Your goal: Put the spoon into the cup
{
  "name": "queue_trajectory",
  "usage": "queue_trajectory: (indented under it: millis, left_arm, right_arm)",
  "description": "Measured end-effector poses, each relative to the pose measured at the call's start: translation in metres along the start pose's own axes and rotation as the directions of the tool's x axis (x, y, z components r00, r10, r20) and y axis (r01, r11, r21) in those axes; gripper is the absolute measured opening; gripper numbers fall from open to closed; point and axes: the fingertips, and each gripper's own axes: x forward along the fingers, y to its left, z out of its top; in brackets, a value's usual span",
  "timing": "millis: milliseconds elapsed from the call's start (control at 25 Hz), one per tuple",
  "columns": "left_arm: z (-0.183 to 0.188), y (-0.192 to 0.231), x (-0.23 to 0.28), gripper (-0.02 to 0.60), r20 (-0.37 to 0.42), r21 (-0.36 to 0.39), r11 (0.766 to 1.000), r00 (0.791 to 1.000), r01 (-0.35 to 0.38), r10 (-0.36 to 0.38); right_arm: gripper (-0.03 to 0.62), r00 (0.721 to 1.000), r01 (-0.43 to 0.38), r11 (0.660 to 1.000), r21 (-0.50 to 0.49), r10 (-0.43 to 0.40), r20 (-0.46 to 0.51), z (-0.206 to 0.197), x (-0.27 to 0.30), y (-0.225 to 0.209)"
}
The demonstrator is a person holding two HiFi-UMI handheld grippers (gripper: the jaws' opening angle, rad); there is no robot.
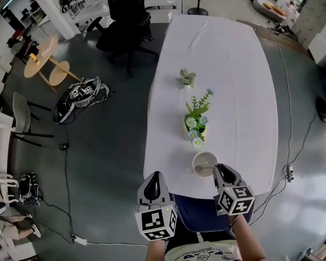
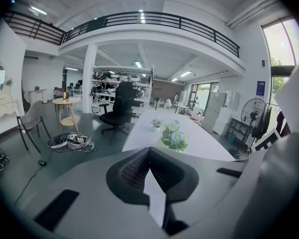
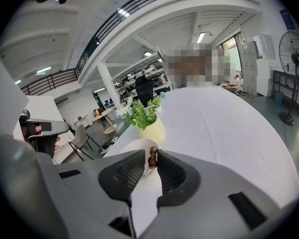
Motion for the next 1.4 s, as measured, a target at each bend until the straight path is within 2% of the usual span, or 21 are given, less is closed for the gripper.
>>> queue_trajectory:
  millis: [320, 480, 640, 800, 920, 1040, 1280, 1400]
  left_arm:
    - [0.01, -0.003, -0.009, 0.014, 0.022, -0.005, 1.0, 1.0, 0.002, -0.002]
    - [0.024, -0.008, -0.015, 0.014, 0.054, -0.005, 1.0, 0.999, 0.005, -0.004]
    - [0.045, -0.016, -0.026, 0.014, 0.099, 0.009, 1.0, 0.995, 0.009, -0.01]
    - [0.068, -0.027, -0.042, 0.014, 0.148, 0.024, 1.0, 0.989, 0.019, -0.022]
    - [0.087, -0.036, -0.057, 0.014, 0.192, 0.039, 0.999, 0.981, 0.029, -0.035]
    - [0.106, -0.044, -0.072, 0.014, 0.239, 0.053, 0.998, 0.97, 0.036, -0.048]
    - [0.136, -0.062, -0.106, 0.014, 0.326, 0.071, 0.997, 0.943, 0.043, -0.064]
    - [0.146, -0.072, -0.125, 0.014, 0.352, 0.078, 0.996, 0.933, 0.046, -0.07]
  right_arm:
    - [0.202, 0.998, 0.031, 0.999, -0.014, -0.031, 0.049, 0.015, -0.013, -0.002]
    - [0.204, 0.989, 0.046, 0.998, -0.036, -0.04, 0.143, 0.045, -0.035, 0.0]
    - [0.196, 0.968, 0.093, 0.989, -0.118, -0.062, 0.245, 0.079, -0.067, 0.001]
    - [0.167, 0.931, 0.151, 0.973, -0.177, -0.079, 0.357, 0.113, -0.107, 0.004]
    - [0.162, 0.895, 0.167, 0.968, -0.186, -0.07, 0.44, 0.137, -0.138, 0.013]
    - [0.122, 0.854, 0.181, 0.964, -0.197, -0.055, 0.517, 0.159, -0.168, 0.024]
    - [0.083, 0.769, 0.178, 0.958, -0.224, 0.007, 0.64, 0.199, -0.227, 0.044]
    - [0.068, 0.74, 0.199, 0.951, -0.236, 0.013, 0.673, 0.209, -0.254, 0.05]
